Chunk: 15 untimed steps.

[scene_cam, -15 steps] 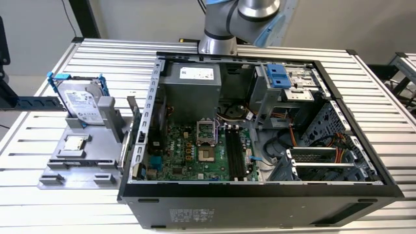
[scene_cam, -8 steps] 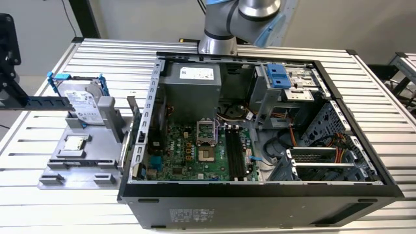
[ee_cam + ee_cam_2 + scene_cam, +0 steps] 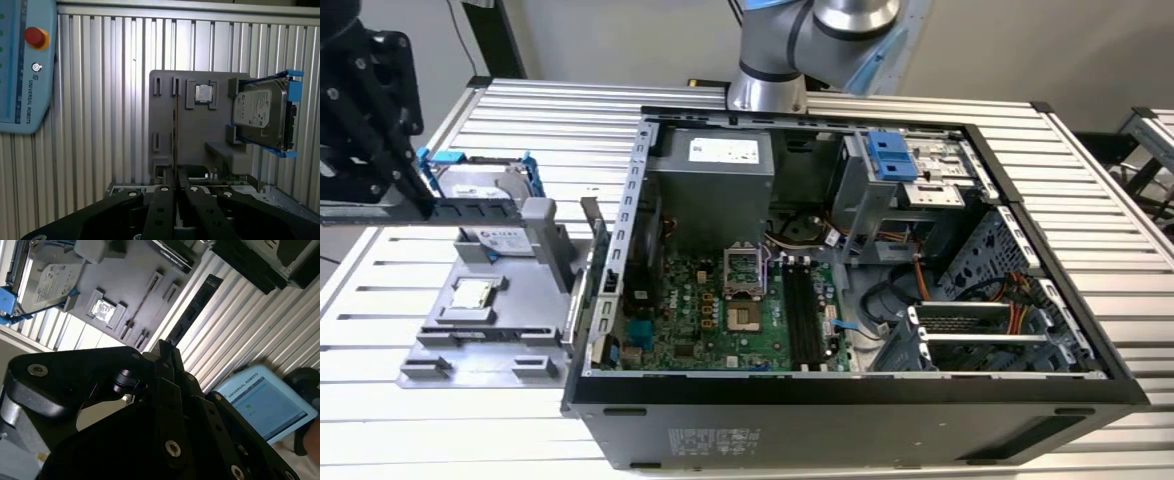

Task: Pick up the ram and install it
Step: 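Pick up the ram and move it above insertion slot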

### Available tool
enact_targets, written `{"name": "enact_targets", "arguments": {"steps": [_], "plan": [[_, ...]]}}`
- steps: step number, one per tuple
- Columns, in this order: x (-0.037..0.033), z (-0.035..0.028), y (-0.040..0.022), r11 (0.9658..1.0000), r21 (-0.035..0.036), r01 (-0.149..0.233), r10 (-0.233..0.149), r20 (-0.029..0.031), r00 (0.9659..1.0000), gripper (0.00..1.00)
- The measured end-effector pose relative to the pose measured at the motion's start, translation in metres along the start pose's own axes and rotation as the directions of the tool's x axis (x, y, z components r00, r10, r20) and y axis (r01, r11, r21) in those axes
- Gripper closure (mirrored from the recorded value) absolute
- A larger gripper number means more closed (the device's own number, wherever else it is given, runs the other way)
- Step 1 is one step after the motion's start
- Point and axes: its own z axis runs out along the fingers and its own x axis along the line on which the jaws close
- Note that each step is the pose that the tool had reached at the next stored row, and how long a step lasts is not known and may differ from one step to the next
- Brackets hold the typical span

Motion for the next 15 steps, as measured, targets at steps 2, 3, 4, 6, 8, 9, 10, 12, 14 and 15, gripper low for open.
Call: {"name": "enact_targets", "arguments": {"steps": [2, 3, 4, 6, 8, 9, 10, 12, 14, 15], "plan": [[0.0001, 0.0001, -0.0094, 1.0000, 0.0000, 0.000, 0.000, 0.0005, 1.0000, 1.00], [0.0001, 0.0003, -0.0139, 1.0000, 0.0001, 0.000, 0.000, 0.0008, 1.0000, 1.00], [0.0001, 0.0004, -0.0185, 1.0000, 0.0001, 0.000, 0.000, 0.0010, 1.0000, 1.00], [0.0001, 0.0007, -0.0265, 1.0000, 0.0001, 0.000, 0.000, 0.0010, 1.0000, 1.00], [0.0002, 0.0007, -0.0275, 1.0000, 0.0002, 0.000, 0.000, 0.0011, 1.0000, 1.00], [0.0002, 0.0007, -0.0275, 1.0000, 0.0001, 0.000, 0.000, 0.0010, 1.0000, 1.00], [0.0002, 0.0007, -0.0275, 1.0000, 0.0002, 0.000, 0.000, 0.0010, 1.0000, 1.00], [0.0002, 0.0009, -0.0292, 1.0000, 0.0001, 0.000, 0.000, 0.0009, 1.0000, 1.00], [0.0003, 0.0015, -0.0352, 1.0000, 0.0001, 0.000, 0.000, 0.0010, 1.0000, 1.00], [0.0003, 0.0017, -0.0396, 1.0000, 0.0001, 0.000, 0.000, 0.0010, 1.0000, 1.00]]}}
